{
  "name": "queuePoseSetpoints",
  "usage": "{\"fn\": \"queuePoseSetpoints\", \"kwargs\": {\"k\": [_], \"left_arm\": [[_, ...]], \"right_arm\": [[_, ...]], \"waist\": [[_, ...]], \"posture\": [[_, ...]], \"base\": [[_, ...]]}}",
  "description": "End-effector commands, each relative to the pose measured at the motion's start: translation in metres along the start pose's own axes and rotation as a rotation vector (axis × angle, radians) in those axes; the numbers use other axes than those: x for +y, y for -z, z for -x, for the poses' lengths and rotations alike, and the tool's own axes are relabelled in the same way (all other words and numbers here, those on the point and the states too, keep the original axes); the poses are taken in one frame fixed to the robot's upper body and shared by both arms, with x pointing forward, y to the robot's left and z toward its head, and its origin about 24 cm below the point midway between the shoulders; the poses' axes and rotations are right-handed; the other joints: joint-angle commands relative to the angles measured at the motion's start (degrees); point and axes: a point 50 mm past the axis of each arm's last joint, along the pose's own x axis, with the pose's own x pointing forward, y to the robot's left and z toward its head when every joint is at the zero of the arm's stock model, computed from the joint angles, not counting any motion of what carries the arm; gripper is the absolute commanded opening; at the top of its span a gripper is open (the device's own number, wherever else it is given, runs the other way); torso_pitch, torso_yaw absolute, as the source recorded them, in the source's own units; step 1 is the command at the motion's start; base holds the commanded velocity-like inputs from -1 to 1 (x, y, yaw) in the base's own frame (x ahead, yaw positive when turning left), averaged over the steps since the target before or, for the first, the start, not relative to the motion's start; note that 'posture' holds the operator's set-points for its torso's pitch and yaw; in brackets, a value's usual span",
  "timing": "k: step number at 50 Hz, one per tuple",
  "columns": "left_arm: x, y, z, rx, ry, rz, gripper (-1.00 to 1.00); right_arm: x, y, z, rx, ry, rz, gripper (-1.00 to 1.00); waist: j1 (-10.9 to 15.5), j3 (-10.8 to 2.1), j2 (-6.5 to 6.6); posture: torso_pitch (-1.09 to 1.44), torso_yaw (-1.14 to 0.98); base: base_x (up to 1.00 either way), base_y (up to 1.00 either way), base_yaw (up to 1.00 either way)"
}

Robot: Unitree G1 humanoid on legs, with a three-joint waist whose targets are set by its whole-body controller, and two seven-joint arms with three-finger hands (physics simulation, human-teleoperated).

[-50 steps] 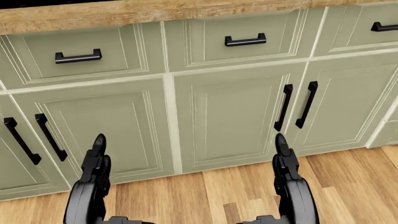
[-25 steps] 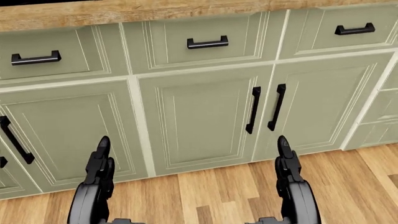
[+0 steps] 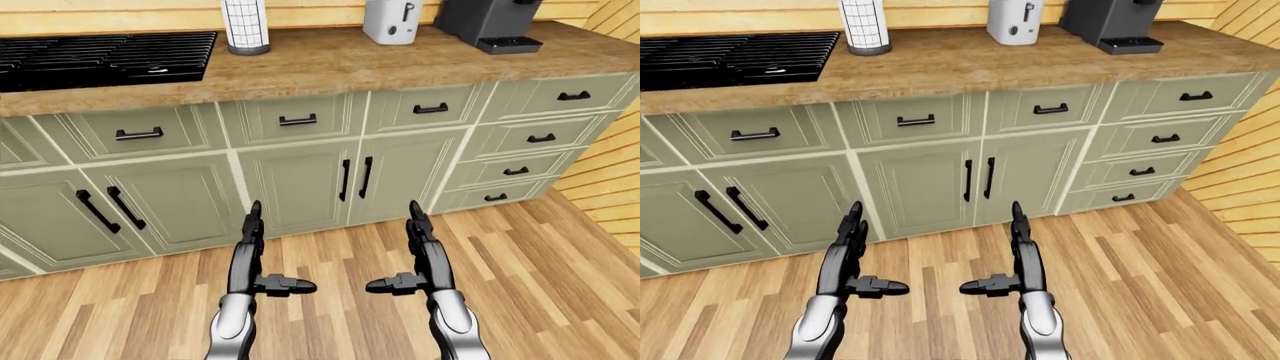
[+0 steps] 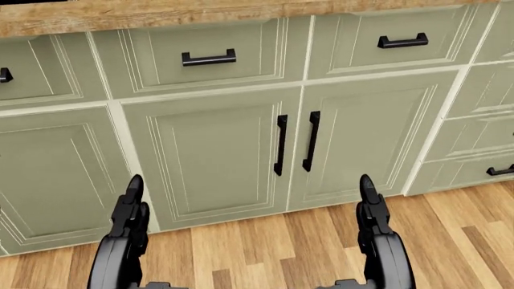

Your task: Navigate to the toaster.

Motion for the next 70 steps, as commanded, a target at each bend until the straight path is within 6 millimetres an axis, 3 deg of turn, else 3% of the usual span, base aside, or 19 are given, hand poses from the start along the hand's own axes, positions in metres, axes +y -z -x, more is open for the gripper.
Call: {"fn": "queuePoseSetpoints", "kwargs": {"k": [1, 8, 10, 11, 15, 18, 20, 23, 24, 35, 38, 39, 43, 47, 50, 61, 64, 65, 70], "left_arm": [[0.0074, -0.0199, -0.0030, -0.098, -0.030, -0.012, 1.00], [0.0079, -0.0166, -0.0058, -0.098, -0.029, -0.013, 1.00], [0.0078, -0.0175, -0.0052, -0.098, -0.029, -0.013, 1.00], [0.0077, -0.0177, -0.0049, -0.098, -0.028, -0.013, 1.00], [0.0085, -0.0170, -0.0054, -0.098, -0.029, -0.013, 1.00], [0.0088, -0.0169, -0.0052, -0.098, -0.029, -0.014, 1.00], [0.0090, -0.0172, -0.0053, -0.098, -0.030, -0.013, 1.00], [0.0088, -0.0177, -0.0054, -0.098, -0.030, -0.012, 1.00], [0.0087, -0.0176, -0.0054, -0.098, -0.031, -0.012, 1.00], [0.0080, -0.0186, -0.0036, -0.099, -0.028, -0.015, 1.00], [0.0083, -0.0177, -0.0040, -0.099, -0.028, -0.015, 1.00], [0.0083, -0.0167, -0.0045, -0.099, -0.028, -0.016, 1.00], [0.0083, -0.0156, -0.0067, -0.097, -0.027, -0.015, 1.00], [0.0076, -0.0157, -0.0064, -0.098, -0.027, -0.016, 1.00], [0.0076, -0.0156, -0.0062, -0.099, -0.027, -0.016, 1.00], [0.0077, -0.0164, -0.0060, -0.098, -0.028, -0.014, 1.00], [0.0076, -0.0172, -0.0051, -0.098, -0.028, -0.014, 1.00], [0.0077, -0.0167, -0.0055, -0.098, -0.028, -0.014, 1.00], [0.0079, -0.0175, -0.0050, -0.098, -0.028, -0.014, 1.00]], "right_arm": [[0.0070, -0.0212, -0.0044, -0.103, -0.028, -0.003, 1.00], [0.0069, -0.0205, -0.0049, -0.103, -0.029, -0.002, 1.00], [0.0072, -0.0213, -0.0045, -0.103, -0.029, -0.001, 1.00], [0.0076, -0.0221, -0.0042, -0.107, -0.031, -0.001, 1.00], [0.0085, -0.0215, -0.0046, -0.105, -0.032, -0.001, 1.00], [0.0085, -0.0210, -0.0050, -0.105, -0.031, -0.001, 1.00], [0.0084, -0.0215, -0.0047, -0.105, -0.031, -0.001, 1.00], [0.0081, -0.0209, -0.0051, -0.104, -0.031, -0.001, 1.00], [0.0080, -0.0213, -0.0048, -0.105, -0.031, -0.002, 1.00], [0.0082, -0.0217, -0.0040, -0.108, -0.032, 0.000, 1.00], [0.0083, -0.0211, -0.0040, -0.108, -0.032, -0.001, 1.00], [0.0082, -0.0212, -0.0038, -0.108, -0.032, 0.000, 1.00], [0.0079, -0.0203, -0.0053, -0.106, -0.031, 0.001, 1.00], [0.0076, -0.0201, -0.0050, -0.107, -0.032, 0.000, 1.00], [0.0074, -0.0203, -0.0051, -0.107, -0.031, 0.000, 1.00], [0.0076, -0.0207, -0.0051, -0.105, -0.031, -0.001, 1.00], [0.0077, -0.0207, -0.0049, -0.106, -0.031, 0.000, 1.00], [0.0077, -0.0209, -0.0051, -0.106, -0.032, 0.000, 1.00], [0.0081, -0.0211, -0.0047, -0.107, -0.032, 0.002, 1.00]], "waist": [[0.6, -0.80, 0.69], [1.0, 0.46, 5.09], [1.2, -0.42, 7.78], [1.8, 0.05, 5.32], [1.6, -1.04, 6.15], [1.7, -0.54, 4.47], [1.7, -0.25, 2.63], [0.9, -1.18, -3.02], [0.7, -0.87, -0.06], [1.1, 0.32, 4.44], [1.4, -0.55, 7.73], [2.0, 0.09, 5.19], [1.6, -1.10, 6.04], [1.7, -0.32, 3.38], [1.2, -1.55, -2.52], [1.1, 0.54, 4.41], [1.3, -0.43, 7.99], [2.0, 0.22, 5.43], [1.6, -0.84, 5.66]], "posture": [[0.00, 0.00], [0.00, 0.00], [0.00, 0.00], [0.00, 0.00], [0.00, 0.00], [0.00, 0.00], [0.00, 0.00], [0.00, 0.00], [0.00, 0.00], [0.00, 0.00], [0.00, 0.00], [0.00, 0.00], [0.00, 0.00], [0.00, 0.00], [0.00, 0.00], [0.00, 0.00], [0.00, 0.00], [0.00, 0.00], [0.00, 0.00]], "base": [[0.00, -0.41, 0.00], [0.00, -0.43, 0.00], [0.00, -0.42, 0.00], [0.00, -0.43, 0.00], [0.00, -0.43, 0.00], [0.00, -0.43, 0.00], [0.00, -0.43, 0.00], [0.00, -0.43, 0.00], [0.00, -0.42, 0.00], [0.00, -0.43, 0.00], [0.00, -0.42, 0.00], [0.00, -0.43, 0.00], [0.00, -0.43, 0.00], [0.00, -0.43, 0.00], [0.00, -0.43, 0.00], [0.00, -0.42, 0.00], [0.00, -0.43, 0.00], [0.00, -0.43, 0.00], [0.00, -0.42, 0.00]]}}
